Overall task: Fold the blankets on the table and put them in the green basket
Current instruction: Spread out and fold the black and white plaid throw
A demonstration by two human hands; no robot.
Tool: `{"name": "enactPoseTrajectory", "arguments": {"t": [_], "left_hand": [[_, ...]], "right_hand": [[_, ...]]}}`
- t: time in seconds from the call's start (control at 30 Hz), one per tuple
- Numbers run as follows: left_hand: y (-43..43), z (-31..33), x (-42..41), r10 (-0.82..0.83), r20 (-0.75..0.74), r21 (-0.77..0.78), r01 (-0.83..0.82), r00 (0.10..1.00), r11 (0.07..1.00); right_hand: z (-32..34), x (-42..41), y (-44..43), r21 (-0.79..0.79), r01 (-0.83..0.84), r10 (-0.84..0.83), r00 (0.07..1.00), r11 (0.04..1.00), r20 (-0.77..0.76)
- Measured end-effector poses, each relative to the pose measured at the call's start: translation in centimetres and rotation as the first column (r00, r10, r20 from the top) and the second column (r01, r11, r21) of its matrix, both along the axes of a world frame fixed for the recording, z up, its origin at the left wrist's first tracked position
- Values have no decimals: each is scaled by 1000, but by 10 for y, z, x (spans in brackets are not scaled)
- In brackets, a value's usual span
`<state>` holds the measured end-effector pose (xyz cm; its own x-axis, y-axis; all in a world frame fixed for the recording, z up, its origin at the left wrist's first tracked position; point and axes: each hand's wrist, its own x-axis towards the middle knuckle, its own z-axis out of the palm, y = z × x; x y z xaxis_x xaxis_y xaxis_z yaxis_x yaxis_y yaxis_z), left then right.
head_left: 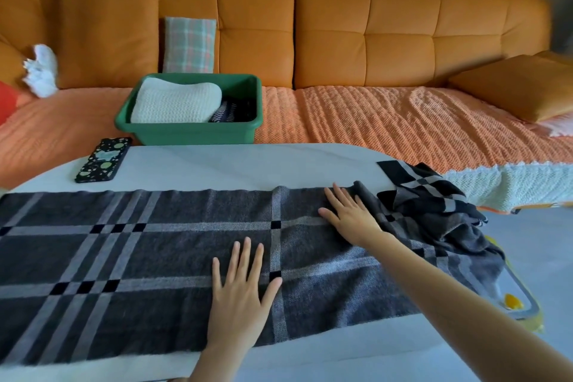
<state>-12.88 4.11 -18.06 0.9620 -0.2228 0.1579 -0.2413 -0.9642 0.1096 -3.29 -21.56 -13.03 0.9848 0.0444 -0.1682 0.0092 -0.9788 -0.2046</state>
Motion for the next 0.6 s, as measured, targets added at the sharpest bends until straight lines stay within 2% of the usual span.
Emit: {"name": "enactPoseTrajectory", "arguments": {"t": [0.07,0.13,0.17,0.23,0.3,0.43,0.6], "left_hand": [[0,0,0,-3,1,8,3,1000,1000],[1,0,0,-6,-3,9,6,1000,1000],[1,-1,0,-8,-4,8,8,1000,1000],[2,-1,0,-13,-1,11,13,1000,1000],[1,0,1,-20,-16,32,21,1000,999],[-7,3,-1,-12,-32,30,13,999,999],[-11,5,-8,4,-46,36,-3,999,999]], "right_hand": [[8,-30,2,57,-34,25,988,998,152],[10,-71,3,101,-81,57,974,992,218],[4,-94,2,89,-100,80,975,991,209],[-15,-133,-5,-38,-89,96,970,995,224],[-30,-159,-15,-115,-18,41,979,993,202],[-30,-177,-22,-158,72,-46,985,985,164],[-27,-187,-22,-140,108,-93,990,984,110]]}}
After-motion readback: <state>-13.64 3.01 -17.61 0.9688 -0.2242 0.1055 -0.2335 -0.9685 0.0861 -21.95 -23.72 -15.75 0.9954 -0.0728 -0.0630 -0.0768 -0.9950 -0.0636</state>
